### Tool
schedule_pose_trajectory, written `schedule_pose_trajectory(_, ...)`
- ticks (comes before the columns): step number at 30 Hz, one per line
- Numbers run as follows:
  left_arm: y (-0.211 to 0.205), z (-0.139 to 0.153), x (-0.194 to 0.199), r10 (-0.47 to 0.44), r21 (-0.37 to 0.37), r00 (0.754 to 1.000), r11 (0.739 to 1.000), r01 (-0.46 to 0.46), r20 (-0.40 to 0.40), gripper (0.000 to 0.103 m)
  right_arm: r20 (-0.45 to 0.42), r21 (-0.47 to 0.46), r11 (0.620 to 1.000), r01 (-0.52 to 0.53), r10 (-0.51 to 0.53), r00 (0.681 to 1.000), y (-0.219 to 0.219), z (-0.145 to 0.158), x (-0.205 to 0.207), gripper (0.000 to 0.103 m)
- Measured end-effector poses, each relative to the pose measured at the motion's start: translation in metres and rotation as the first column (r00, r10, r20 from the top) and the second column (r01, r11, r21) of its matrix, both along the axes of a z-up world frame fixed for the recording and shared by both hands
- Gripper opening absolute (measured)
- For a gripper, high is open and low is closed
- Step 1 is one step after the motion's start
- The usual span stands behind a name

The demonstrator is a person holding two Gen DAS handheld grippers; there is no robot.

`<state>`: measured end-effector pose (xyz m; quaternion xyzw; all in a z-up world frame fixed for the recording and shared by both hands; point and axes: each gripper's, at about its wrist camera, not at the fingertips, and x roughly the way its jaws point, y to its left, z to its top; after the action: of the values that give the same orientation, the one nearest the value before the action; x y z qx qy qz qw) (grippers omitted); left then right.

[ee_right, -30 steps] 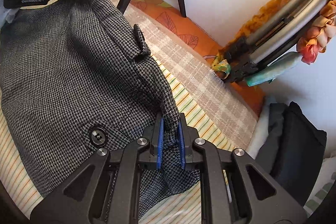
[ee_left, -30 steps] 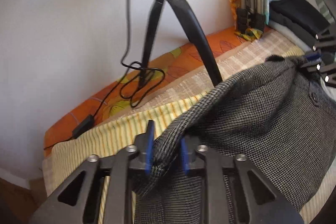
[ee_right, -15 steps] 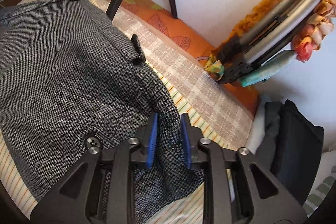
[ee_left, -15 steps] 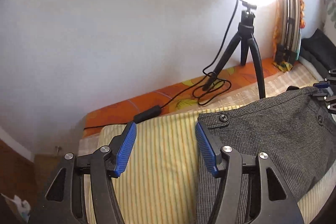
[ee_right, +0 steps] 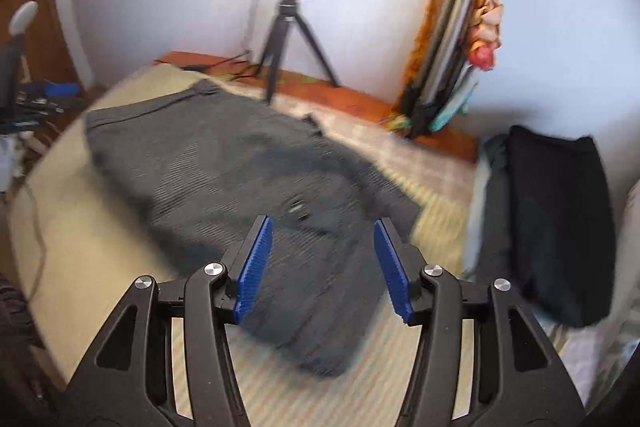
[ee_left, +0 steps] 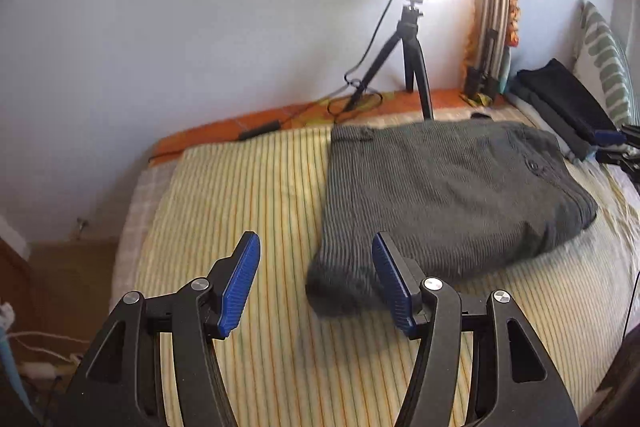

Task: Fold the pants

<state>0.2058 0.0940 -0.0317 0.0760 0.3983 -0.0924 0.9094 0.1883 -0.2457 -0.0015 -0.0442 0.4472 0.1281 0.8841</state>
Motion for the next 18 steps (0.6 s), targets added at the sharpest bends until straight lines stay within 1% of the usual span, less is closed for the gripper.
schedule_pose_trajectory(1, 0.003, -0.005, -0.005, 0.003, -0.006, 1.0, 1.0, -0.003, -0.015, 0.056, -0.006, 0.026, 1.0, -0.014, 0.015, 1.0, 0.008, -0.001, -0.014, 0.055)
schedule_pose_trajectory(3, 0.009, -0.014, -0.012, 0.001, -0.024, 0.999, 1.0, -0.002, -0.041, 0.056, -0.024, 0.062, 0.997, -0.049, 0.05, 0.998, 0.026, -0.007, -0.034, 0.055)
schedule_pose_trajectory(5, 0.012, -0.025, -0.015, -0.015, -0.047, 0.997, 0.999, 0.012, -0.069, 0.056, -0.042, 0.084, 0.995, -0.056, 0.06, 0.997, 0.043, -0.015, -0.048, 0.055)
schedule_pose_trajectory(7, 0.011, -0.037, -0.016, -0.039, -0.043, 0.994, 0.998, 0.035, -0.103, 0.056, -0.081, 0.134, 0.989, -0.069, 0.08, 0.993, 0.06, -0.028, -0.053, 0.055)
schedule_pose_trajectory(9, 0.009, -0.045, -0.017, -0.059, -0.041, 0.991, 0.998, 0.054, -0.117, 0.056, -0.116, 0.158, 0.984, -0.08, 0.099, 0.988, 0.074, -0.041, -0.054, 0.055)
schedule_pose_trajectory(11, 0.007, -0.053, -0.011, -0.074, -0.037, 0.987, 0.997, 0.07, -0.142, 0.056, -0.135, 0.151, 0.984, -0.095, 0.116, 0.984, 0.087, -0.053, -0.051, 0.055)
schedule_pose_trajectory(13, 0.004, -0.063, -0.004, -0.095, -0.04, 0.981, 0.995, 0.09, -0.168, 0.056, -0.13, 0.129, 0.988, -0.086, 0.103, 0.986, 0.096, -0.06, -0.049, 0.055)
schedule_pose_trajectory(15, 0.003, -0.072, 0.005, -0.117, -0.052, 0.974, 0.993, 0.108, -0.193, 0.056, -0.104, 0.134, 0.988, -0.074, 0.088, 0.991, 0.1, -0.058, -0.044, 0.055)
schedule_pose_trajectory(16, 0.002, -0.077, 0.008, -0.115, -0.056, 0.968, 0.993, 0.105, -0.222, 0.056, -0.094, 0.14, 0.988, -0.07, 0.084, 0.992, 0.101, -0.058, -0.041, 0.055)
schedule_pose_trajectory(18, 0.0, -0.084, 0.014, -0.112, -0.051, 0.968, 0.993, 0.103, -0.226, 0.056, -0.083, 0.141, 0.988, -0.067, 0.08, 0.993, 0.103, -0.056, -0.035, 0.055)
